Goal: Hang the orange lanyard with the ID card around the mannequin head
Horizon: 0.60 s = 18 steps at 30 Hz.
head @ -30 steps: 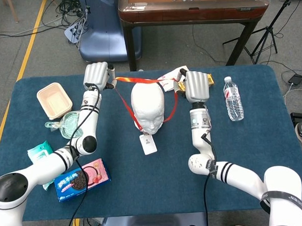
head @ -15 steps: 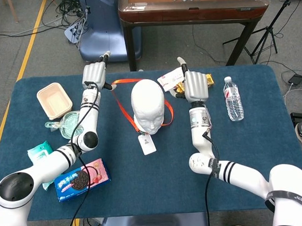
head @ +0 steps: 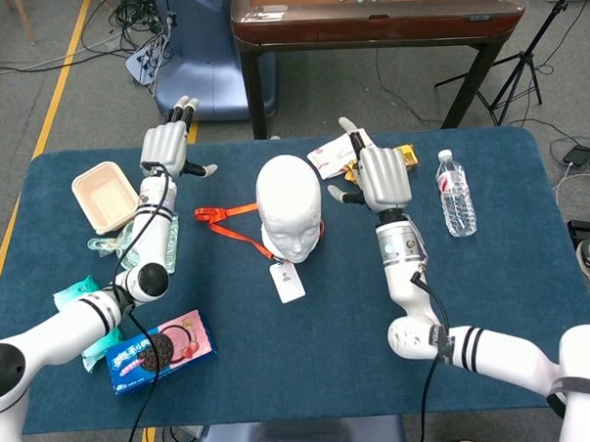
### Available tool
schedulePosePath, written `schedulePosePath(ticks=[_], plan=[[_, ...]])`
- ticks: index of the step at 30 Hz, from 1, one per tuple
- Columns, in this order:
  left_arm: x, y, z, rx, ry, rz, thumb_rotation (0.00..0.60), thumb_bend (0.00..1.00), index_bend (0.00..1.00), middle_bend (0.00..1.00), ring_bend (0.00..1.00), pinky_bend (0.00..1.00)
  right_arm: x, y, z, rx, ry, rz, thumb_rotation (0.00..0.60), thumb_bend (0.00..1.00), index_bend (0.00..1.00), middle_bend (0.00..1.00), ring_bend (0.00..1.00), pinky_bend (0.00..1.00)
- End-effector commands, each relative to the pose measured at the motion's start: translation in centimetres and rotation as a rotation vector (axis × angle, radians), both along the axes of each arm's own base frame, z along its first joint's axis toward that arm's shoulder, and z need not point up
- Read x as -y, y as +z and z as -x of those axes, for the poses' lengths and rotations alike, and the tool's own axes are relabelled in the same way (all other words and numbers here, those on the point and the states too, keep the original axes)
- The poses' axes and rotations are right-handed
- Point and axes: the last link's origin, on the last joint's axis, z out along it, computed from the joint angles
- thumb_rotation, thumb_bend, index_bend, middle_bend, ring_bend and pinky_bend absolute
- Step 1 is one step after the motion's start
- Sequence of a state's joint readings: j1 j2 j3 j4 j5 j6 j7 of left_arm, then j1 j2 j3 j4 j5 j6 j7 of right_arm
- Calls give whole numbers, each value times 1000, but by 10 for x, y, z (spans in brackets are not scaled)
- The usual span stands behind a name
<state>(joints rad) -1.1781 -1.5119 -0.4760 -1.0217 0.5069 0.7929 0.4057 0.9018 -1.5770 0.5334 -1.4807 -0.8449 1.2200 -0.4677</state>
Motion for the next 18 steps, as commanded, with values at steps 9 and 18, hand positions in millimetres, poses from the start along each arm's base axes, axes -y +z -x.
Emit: schedulePosePath(ticks=[9, 18], plan=[[78, 33, 64, -43, -52, 43, 553, 113, 0, 0, 84, 391, -71, 37, 47, -149, 107, -21, 600, 125, 82, 931, 1000, 1000], [138, 37, 105, -100, -57, 46, 566, 113, 0, 0, 85, 391, -126, 52, 93, -258, 123, -49, 600, 162, 135, 931, 1000, 1000]])
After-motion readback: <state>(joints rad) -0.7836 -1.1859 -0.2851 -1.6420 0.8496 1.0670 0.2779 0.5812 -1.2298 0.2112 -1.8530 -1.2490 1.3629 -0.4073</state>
